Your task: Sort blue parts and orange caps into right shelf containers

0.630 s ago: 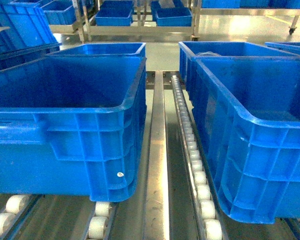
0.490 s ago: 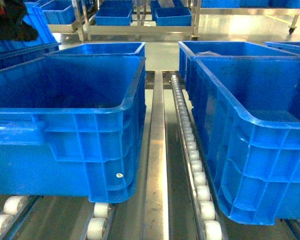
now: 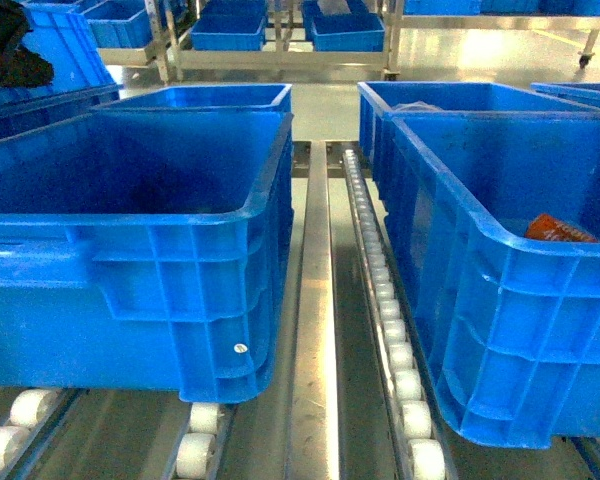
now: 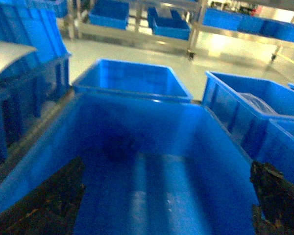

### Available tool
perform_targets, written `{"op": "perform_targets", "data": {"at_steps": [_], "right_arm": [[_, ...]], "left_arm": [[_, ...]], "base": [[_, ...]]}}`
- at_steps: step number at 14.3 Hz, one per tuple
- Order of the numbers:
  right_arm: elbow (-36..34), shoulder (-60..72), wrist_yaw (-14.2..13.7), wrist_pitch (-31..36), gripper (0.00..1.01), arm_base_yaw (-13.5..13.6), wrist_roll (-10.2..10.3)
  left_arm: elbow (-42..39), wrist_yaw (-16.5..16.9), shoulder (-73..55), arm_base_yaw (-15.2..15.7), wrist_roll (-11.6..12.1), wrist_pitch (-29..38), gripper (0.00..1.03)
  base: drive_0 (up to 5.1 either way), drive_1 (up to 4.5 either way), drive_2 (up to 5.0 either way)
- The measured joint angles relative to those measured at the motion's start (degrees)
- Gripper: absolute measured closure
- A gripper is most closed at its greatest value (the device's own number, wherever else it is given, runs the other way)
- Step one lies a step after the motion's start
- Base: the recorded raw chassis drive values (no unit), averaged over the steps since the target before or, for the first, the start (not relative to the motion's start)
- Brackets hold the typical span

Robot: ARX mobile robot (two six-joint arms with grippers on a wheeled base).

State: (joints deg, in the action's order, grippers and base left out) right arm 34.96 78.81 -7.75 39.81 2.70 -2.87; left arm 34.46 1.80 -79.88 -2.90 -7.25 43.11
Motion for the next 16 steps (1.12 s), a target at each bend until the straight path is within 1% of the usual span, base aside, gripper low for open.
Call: {"op": "perform_targets", "data": {"at_steps": [1, 2, 3, 4, 5, 6, 8, 9, 14, 15, 16], "right_arm": [[-0.4, 0.3, 0.5, 1.3, 0.05, -0.1, 0.2], [-1.7, 0.3, 2.4, 5.0, 0.1, -0.3, 0.6], [-6.1, -1.5, 7.0, 8.8, 0.25, -2.2, 1.6], [-10.1, -4.3, 7.3, 9.7, 0.38, -2.8, 1.9], [-13.3, -6.9, 7.5, 10.1, 0.51, -2.8, 2.0], [-16.0, -9.2, 7.6, 10.4, 0.64, -2.7, 2.0], [-20.9, -14.4, 7.7, 10.1, 0.91, -2.7, 2.0], [-22.9, -16.7, 7.7, 9.7, 0.98, -2.7, 2.1], [-29.7, -29.9, 7.7, 3.2, 0.99, -2.7, 2.2], [-30.5, -32.2, 7.7, 1.7, 0.99, -2.7, 2.2], [-32.6, -32.9, 7.7, 5.1, 0.99, -2.7, 2.3]], "left_arm": [[-1.3, -2.3, -0.4, -0.1, 1.0, 3.2, 0.13], [-2.9, -3.7, -0.1, -0.1, 2.2, 4.7, 0.18], [-7.4, -4.4, 2.1, -0.1, 4.4, 6.4, 0.3], [-10.9, -3.7, 5.1, 0.9, 5.4, 7.3, 0.43], [-13.5, -2.0, 7.9, 2.5, 6.1, 8.1, 0.55], [-16.5, -2.2, 10.7, 3.1, 6.2, 8.2, 0.7], [-21.4, -1.9, 15.2, 2.9, 6.2, 7.4, 0.95], [-23.1, -1.8, 18.1, 2.9, 6.3, 6.8, 1.01], [-29.6, -1.8, 31.3, 2.9, 6.3, 0.0, 1.01], [-31.1, -1.8, 32.9, 2.9, 6.3, 1.0, 1.01], [-32.5, -1.8, 33.6, 2.9, 6.3, 1.0, 1.01]], "base": [[0.0, 0.0, 0.0], [0.0, 0.0, 0.0], [0.0, 0.0, 0.0], [0.0, 0.0, 0.0], [0.0, 0.0, 0.0], [0.0, 0.0, 0.0], [0.0, 0.0, 0.0], [0.0, 0.0, 0.0], [0.0, 0.0, 0.0], [0.0, 0.0, 0.0], [0.0, 0.0, 0.0]]}}
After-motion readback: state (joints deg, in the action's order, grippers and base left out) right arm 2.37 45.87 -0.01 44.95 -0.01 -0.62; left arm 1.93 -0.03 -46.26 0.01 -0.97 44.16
